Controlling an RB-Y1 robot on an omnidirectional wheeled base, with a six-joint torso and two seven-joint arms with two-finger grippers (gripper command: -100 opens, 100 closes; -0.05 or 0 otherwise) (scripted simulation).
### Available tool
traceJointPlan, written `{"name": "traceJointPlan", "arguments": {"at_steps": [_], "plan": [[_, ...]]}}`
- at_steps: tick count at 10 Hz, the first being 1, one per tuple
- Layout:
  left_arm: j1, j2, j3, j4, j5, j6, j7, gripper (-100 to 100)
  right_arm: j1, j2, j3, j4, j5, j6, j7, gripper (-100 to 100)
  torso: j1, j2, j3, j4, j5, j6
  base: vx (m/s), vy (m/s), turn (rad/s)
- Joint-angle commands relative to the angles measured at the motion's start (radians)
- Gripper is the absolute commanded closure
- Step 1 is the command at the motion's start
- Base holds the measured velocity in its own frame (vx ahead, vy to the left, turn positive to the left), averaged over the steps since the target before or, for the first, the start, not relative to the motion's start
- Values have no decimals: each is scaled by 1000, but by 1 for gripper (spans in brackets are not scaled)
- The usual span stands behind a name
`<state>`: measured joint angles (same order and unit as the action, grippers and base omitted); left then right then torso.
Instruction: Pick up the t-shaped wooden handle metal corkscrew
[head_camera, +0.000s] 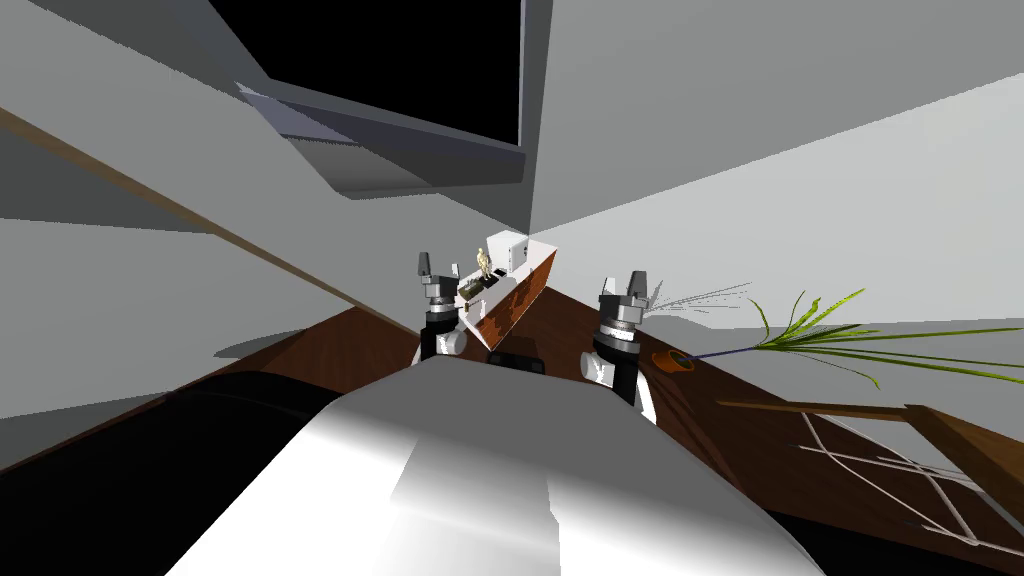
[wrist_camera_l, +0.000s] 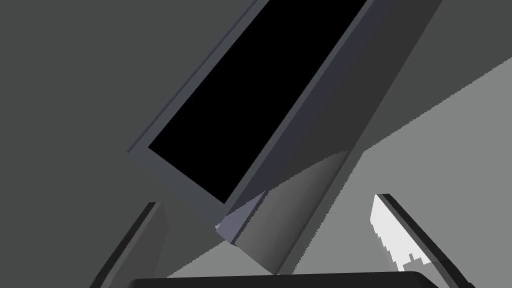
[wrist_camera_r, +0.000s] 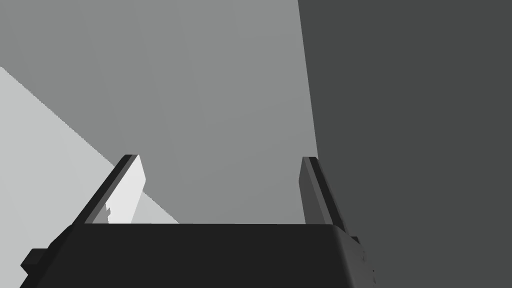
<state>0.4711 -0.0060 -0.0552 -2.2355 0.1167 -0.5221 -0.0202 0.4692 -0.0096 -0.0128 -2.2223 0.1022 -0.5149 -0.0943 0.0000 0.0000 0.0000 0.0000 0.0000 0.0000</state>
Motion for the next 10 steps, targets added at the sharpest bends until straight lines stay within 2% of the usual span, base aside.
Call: {"name": "traceJointPlan", "arguments": {"at_steps": [1, 3, 4, 5, 6, 10], "plan": [[7, 30, 18, 11, 8, 9, -1, -100, 0, 0, 0, 0, 0, 0, 0, 0, 0, 0, 0, 0, 0, 0, 9, -16, 22], [17, 62, 44, 27, 18, 27, -2, -100, 0, 0, 0, 0, 0, 0, 0, 0, -1, -1, -1, 0, 0, 0, 23, -24, 34], [32, 92, 82, 51, 31, 57, -2, -100, 0, 0, 0, 0, 0, 0, 0, 0, -1, -2, -1, 0, 0, 0, 43, -46, 70], [41, 107, 104, 65, 39, 77, -2, -100, 0, 0, 0, 0, 0, 0, 0, 0, -2, -2, -1, -1, 0, 0, 61, -55, 73], [41, 107, 104, 65, 39, 77, -2, -100, 0, 0, 0, 0, 0, 0, 0, 0, -3, -3, -2, -1, -1, 0, 39, -39, 17], [80, 170, 214, 140, 72, 192, 5, -100, 0, 0, 0, 0, 0, 0, 0, 0, -3, -4, -2, -1, -1, 0, 52, -57, 47]]}}
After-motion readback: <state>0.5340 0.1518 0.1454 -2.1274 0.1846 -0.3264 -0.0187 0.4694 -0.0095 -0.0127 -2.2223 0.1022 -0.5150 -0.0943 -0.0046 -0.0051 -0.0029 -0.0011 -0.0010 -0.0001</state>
